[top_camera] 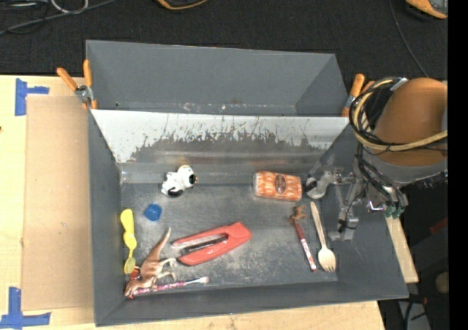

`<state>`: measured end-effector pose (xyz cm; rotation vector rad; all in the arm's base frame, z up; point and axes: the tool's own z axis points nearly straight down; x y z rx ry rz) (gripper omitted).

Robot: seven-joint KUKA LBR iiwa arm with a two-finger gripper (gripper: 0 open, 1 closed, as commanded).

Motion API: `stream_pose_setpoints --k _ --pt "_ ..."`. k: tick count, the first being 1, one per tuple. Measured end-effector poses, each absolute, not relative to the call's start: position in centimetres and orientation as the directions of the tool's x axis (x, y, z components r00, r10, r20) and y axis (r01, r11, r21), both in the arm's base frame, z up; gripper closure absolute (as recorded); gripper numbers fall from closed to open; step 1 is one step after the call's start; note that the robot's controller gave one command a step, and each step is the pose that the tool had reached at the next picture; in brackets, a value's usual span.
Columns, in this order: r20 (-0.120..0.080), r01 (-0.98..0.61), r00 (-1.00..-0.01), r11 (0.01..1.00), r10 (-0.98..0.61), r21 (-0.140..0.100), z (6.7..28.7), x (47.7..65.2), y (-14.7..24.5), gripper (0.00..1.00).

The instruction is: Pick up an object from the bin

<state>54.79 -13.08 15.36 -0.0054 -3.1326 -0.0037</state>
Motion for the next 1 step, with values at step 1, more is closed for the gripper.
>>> stream_pose_setpoints --k 1 --pt "0.001 -0.001 -1.000 1.000 -0.001 0.001 15.82 54.97 -12.98 0.00"
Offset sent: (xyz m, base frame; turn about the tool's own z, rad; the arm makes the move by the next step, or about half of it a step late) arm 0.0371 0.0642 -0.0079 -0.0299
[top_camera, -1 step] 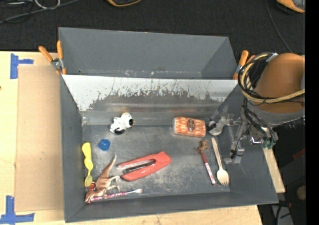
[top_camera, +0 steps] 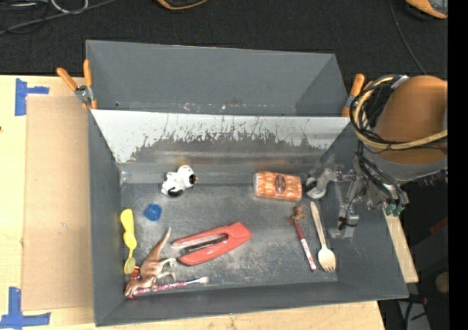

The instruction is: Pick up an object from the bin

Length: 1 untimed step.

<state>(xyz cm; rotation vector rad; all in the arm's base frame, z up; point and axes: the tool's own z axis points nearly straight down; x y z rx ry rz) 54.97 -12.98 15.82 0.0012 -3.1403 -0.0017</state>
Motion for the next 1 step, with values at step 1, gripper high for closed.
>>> stream_pose_setpoints --k 1 --pt "0.001 -0.022 -1.000 1.000 -0.022 0.002 14.61 58.36 -7.09 0.00"
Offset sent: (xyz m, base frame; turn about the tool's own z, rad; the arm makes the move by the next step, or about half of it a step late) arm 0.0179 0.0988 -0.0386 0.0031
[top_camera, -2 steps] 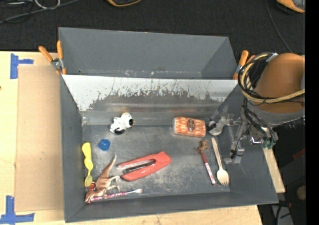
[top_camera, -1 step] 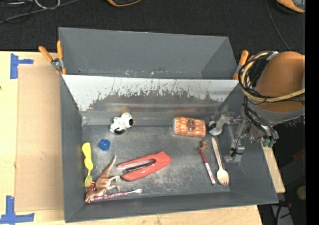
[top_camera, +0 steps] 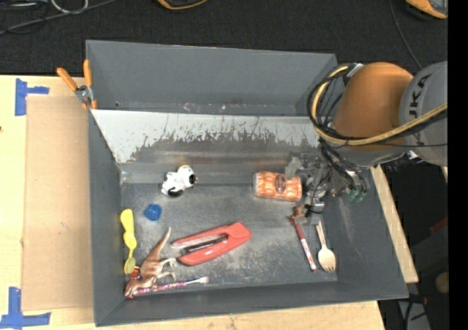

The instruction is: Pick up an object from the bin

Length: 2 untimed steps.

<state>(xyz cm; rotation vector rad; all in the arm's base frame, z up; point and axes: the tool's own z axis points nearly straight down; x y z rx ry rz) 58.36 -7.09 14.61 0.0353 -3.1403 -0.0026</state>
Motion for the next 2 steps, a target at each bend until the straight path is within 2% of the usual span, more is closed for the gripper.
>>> stream_pose_setpoints --k 1,2 --pt "0.006 -0.001 -1.000 1.000 -0.001 0.000 11.7 56.6 -2.8 0.00" --pt "0.000 0.023 -1.000 1.000 0.023 0.001 11.7 55.6 0.4 0.00"
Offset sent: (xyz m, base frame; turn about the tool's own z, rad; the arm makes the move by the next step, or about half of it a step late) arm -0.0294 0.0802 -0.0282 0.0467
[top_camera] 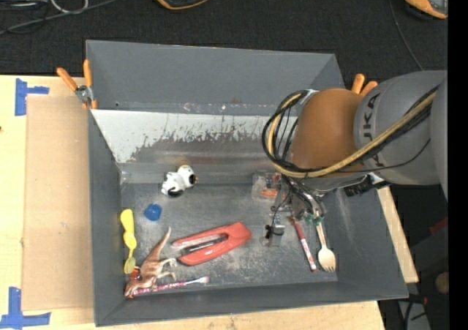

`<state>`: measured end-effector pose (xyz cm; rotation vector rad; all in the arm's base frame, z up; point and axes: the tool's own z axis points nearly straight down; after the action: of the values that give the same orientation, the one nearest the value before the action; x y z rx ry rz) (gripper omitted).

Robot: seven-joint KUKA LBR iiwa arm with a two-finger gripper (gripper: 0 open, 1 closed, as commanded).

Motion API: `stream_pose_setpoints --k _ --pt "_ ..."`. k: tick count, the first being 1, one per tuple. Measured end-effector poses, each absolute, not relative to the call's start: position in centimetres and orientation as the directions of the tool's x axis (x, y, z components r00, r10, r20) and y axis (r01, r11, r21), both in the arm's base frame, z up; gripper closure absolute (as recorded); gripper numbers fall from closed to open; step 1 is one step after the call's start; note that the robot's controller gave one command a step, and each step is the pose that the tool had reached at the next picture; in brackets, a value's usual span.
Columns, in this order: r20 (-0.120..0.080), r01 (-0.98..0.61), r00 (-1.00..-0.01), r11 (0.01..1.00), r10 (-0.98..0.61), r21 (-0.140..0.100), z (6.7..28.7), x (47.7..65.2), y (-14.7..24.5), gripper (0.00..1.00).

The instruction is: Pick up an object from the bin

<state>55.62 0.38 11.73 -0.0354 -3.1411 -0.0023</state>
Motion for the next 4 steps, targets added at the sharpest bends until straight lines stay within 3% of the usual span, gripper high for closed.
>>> stream_pose_setpoints --k 2,3,4 --pt "0.003 -0.047 -0.999 0.999 -0.047 -0.003 8.0 56.5 9.5 0.00" --pt "-0.002 -0.109 -0.994 0.994 -0.109 0.005 7.5 52.8 10.1 0.00" --pt "0.004 -0.094 -0.996 0.996 -0.094 0.000 7.3 51.6 7.6 0.00"
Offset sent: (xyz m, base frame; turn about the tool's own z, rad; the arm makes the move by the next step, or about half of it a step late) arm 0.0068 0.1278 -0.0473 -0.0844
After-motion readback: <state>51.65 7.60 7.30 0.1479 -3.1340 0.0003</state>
